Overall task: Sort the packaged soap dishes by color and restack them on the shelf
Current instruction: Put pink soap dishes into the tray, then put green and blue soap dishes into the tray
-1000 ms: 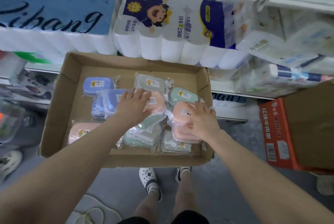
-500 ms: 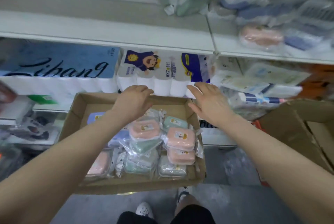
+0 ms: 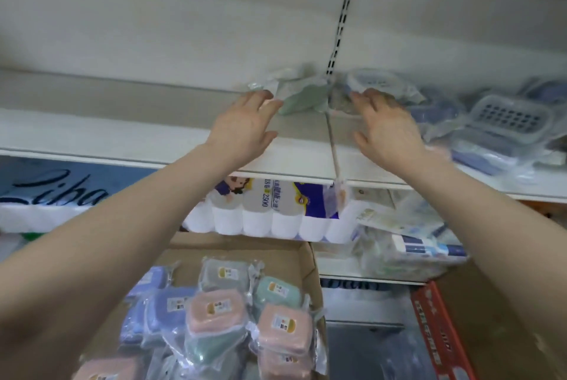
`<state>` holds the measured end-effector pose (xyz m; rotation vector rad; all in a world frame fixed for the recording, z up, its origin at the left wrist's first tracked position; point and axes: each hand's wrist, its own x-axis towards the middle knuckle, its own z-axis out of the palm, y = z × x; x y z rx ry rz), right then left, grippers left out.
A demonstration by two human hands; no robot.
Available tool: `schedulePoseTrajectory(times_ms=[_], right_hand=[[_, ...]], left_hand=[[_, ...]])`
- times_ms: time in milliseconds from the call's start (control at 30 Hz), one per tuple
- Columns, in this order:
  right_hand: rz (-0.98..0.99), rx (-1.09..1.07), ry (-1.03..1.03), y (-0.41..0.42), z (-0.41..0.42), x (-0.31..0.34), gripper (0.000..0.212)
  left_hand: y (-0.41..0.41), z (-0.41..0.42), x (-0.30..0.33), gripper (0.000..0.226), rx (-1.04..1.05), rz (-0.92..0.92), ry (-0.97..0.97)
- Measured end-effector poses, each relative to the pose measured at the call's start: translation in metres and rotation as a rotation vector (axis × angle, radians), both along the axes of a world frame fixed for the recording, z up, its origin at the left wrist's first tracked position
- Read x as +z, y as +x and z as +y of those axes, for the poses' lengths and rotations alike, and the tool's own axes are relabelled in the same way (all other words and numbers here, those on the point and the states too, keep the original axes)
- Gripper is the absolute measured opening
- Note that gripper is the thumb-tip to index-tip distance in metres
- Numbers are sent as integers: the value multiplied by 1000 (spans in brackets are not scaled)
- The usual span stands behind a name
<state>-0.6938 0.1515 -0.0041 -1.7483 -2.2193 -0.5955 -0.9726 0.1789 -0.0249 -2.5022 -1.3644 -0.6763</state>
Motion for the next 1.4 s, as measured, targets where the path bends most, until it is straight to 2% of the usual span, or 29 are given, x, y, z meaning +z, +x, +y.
schedulePoseTrajectory(times_ms=[133,267,333,433,600,667,733,800,900,1067,1167,1233,1300,1333,1400], right_hand=[[20,-125,-127,34,53,13,75],[-17,-151,-197,60,91,15,67],[-41,-143,-213,68,102,10,63],[-2,-122,-181,71,115,1,51],[42,-57,-73,64,119,-3,35],[57,-8,-43,57,114,0,31],[79,38,-49,46,104,5,35],[176,54,-85,29,92,13,35],[430,61,-203,2,76,25,40],[892,-49,-487,-30,74,24,39],[1134,-76,-665,-39,78,6,22],[1084,-166,-656,-38,80,-2,23],[830,-271,-530,-36,81,-2,31],[726,-293,-472,-37,79,1,36],[641,-271,-488,-41,69,7,52]], left_hand=[[35,40,5,60,18,105,26],[66,73,-4,64,18,147,58],[76,83,-7,71,109,168,-18],[81,94,-8,80,280,166,-93],[75,95,-10,73,323,197,-60],[66,85,-14,74,285,122,-25],[56,73,-16,74,204,-41,-51],[45,60,-11,69,139,-221,-144],[25,41,-3,57,128,-365,-236],[-16,16,1,42,183,-454,-444],[-37,12,-4,34,252,-495,-587],[-44,11,-10,35,304,-443,-556],[-46,9,-14,42,339,-339,-379],[-44,8,-14,50,347,-303,-315],[-35,4,-12,68,349,-220,-322]])
